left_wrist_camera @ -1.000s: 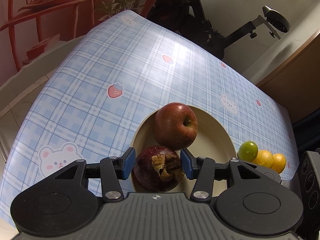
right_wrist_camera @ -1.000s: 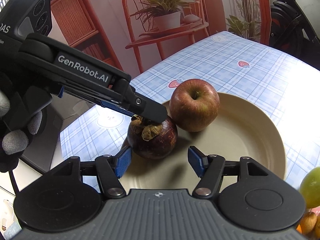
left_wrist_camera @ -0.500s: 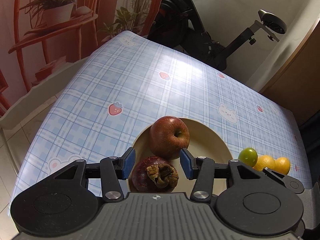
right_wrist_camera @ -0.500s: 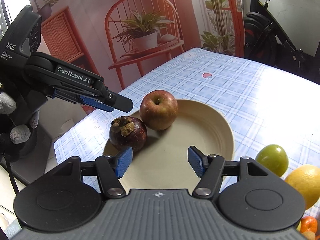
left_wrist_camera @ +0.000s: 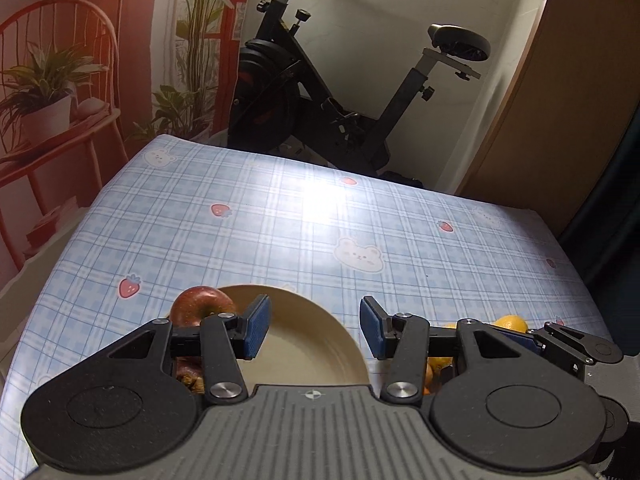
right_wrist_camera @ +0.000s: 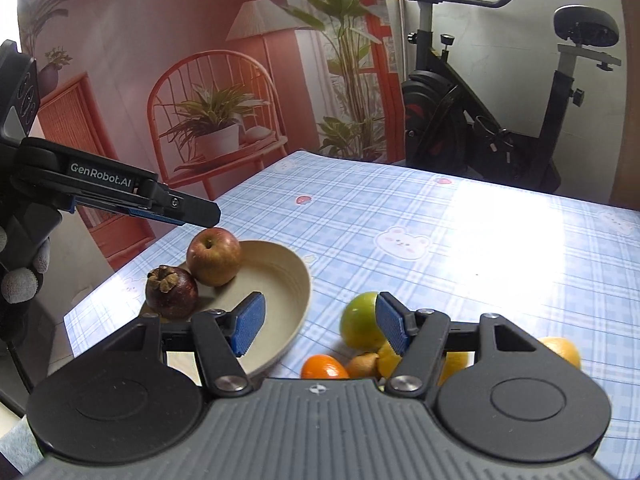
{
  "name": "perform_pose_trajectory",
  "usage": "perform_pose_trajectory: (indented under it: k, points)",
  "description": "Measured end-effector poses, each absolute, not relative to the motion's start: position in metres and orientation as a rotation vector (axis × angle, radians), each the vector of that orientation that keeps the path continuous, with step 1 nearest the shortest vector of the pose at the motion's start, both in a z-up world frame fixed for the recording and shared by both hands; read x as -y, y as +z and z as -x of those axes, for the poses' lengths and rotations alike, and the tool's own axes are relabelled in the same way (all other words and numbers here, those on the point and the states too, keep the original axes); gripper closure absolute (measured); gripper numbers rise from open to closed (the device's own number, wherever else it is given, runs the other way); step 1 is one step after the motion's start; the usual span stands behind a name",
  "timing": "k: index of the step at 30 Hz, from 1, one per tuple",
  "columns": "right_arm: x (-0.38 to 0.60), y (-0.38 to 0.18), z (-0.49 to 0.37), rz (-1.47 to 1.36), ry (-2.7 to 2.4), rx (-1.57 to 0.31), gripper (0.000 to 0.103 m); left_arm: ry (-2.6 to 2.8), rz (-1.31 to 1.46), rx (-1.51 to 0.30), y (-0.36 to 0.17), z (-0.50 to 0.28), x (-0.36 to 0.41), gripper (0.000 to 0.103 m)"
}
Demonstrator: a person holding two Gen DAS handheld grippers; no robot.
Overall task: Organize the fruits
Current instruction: 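Move the left tool back over the remaining fruit cluster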
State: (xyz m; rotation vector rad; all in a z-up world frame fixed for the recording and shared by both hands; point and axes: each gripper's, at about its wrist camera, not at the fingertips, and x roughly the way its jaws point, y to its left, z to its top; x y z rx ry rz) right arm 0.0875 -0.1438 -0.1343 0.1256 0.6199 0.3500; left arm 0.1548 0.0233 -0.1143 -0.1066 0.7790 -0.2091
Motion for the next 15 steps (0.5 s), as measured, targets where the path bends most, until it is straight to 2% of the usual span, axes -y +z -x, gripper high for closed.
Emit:
perform_pose_trajectory:
  k: [15]
  points:
    - [0.235,-0.146,-0.052,-0.154,0.179,-0.603,0.038,-0.270,0.162,-0.730,-0.129,-0.144,0.036,0.051]
